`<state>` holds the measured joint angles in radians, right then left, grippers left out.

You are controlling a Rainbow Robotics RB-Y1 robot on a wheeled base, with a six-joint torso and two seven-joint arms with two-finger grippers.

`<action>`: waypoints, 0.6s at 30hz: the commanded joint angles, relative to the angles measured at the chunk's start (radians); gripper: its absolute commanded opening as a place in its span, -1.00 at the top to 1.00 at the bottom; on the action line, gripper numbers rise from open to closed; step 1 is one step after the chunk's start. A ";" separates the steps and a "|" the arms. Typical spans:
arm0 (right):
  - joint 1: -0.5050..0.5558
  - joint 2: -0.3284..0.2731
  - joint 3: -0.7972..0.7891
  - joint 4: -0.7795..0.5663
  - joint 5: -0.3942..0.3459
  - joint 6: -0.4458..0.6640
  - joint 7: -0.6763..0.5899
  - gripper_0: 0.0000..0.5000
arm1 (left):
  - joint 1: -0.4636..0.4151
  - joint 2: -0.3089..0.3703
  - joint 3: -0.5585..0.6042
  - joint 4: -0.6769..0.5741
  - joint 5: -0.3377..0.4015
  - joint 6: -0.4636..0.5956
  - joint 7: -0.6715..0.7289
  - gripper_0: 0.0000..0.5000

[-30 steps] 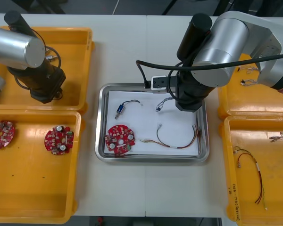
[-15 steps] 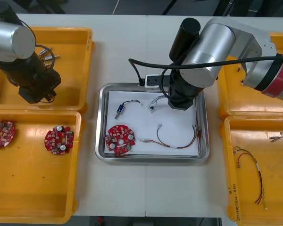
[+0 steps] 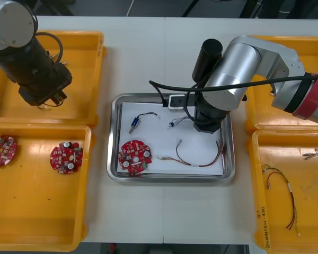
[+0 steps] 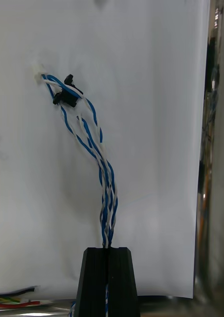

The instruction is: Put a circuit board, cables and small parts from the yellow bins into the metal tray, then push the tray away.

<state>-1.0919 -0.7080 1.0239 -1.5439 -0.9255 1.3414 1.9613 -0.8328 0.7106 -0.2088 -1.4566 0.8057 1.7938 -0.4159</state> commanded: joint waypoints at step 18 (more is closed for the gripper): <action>0.001 0.010 0.012 -0.024 0.002 -0.039 -0.087 -1.00 | -0.094 0.046 0.025 -0.251 0.142 0.126 -0.009 1.00</action>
<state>-1.0918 -0.7080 1.0281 -1.5427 -0.9262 1.3064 1.9142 -0.8650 0.7119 -0.2088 -1.6678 0.9204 1.9093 -0.4159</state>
